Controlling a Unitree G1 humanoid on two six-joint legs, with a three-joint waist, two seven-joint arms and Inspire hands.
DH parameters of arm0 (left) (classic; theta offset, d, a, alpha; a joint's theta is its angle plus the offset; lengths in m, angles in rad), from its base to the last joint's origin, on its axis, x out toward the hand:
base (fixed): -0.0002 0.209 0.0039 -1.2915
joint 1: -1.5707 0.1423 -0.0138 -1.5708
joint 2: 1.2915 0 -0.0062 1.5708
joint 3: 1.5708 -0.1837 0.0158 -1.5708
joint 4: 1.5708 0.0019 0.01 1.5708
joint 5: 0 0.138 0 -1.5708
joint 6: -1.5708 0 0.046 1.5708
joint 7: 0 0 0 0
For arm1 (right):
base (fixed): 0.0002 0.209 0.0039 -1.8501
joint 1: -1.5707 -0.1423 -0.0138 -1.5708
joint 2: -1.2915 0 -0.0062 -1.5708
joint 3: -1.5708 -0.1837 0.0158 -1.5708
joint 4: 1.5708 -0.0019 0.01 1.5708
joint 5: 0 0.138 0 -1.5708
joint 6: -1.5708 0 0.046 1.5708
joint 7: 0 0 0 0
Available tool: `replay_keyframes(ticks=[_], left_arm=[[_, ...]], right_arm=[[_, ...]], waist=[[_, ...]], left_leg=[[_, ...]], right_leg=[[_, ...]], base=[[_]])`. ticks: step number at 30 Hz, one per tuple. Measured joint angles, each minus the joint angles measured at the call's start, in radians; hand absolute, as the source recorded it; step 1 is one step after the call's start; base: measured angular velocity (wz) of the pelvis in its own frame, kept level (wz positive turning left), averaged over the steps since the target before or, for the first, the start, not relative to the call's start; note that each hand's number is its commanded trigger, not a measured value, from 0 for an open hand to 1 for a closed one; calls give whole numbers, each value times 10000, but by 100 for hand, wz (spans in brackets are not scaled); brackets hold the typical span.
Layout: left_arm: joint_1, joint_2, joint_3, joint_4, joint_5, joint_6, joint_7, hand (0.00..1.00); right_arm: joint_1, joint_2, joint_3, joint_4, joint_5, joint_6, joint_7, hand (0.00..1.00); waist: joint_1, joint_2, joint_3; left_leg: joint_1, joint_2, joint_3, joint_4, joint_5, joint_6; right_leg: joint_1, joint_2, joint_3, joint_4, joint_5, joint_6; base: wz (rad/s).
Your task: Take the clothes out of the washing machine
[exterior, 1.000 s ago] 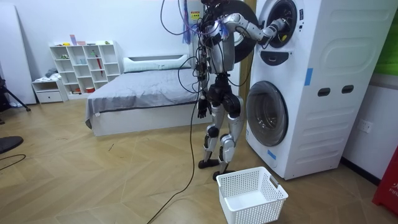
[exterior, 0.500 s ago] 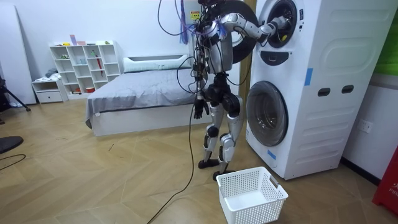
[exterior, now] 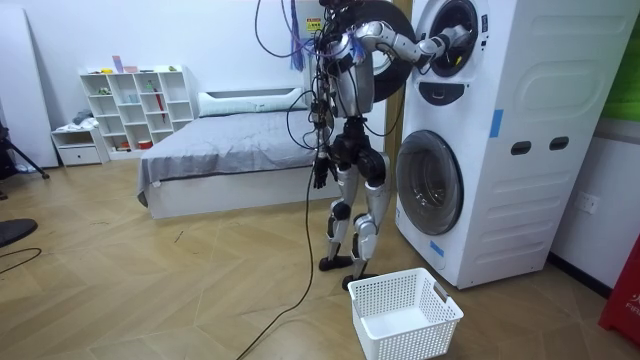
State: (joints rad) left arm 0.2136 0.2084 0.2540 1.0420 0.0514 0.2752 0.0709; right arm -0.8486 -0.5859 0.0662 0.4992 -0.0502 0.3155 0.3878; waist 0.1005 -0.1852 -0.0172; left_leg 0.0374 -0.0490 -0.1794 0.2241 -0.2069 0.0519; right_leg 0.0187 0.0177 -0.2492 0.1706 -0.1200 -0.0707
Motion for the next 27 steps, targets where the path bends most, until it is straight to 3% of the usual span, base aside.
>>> replay_keyframes(ticks=[12, 18, 23, 27], left_arm=[[59, 0, 5, 4, 0, -22, -1, 0], [-76, -14, -55, 11, -53, -7, -1, 0], [-136, 29, -329, 29, -235, 15, 0, 0], [-499, 168, -949, 393, -411, -76, 2, 0]], right_arm=[[-5, -27, -21, 46, -110, 17, 135, 0], [-5, -26, -10, -24, -980, 42, 303, 0], [-20, -29, 278, -13, -1579, 48, 314, 0], [-23, -32, 492, -9, -1539, 43, 327, 0]], waist=[[-169, 11, -2], [-155, 99, 3], [-2, 124, 9], [204, 103, 32]], left_leg=[[37, -36, 25, -40, 3, 78], [36, -88, 4, -66, 28, 118], [173, -116, 145, -252, 86, 185], [319, -118, 321, -437, 90, 196]], right_leg=[[6, -29, 31, 0, 35, 54], [7, -63, 34, 8, 25, 73], [-16, -103, 277, 33, -18, 184], [-19, -79, 482, 182, -47, 226]], base=[[0], [1], [-12], [-17]])
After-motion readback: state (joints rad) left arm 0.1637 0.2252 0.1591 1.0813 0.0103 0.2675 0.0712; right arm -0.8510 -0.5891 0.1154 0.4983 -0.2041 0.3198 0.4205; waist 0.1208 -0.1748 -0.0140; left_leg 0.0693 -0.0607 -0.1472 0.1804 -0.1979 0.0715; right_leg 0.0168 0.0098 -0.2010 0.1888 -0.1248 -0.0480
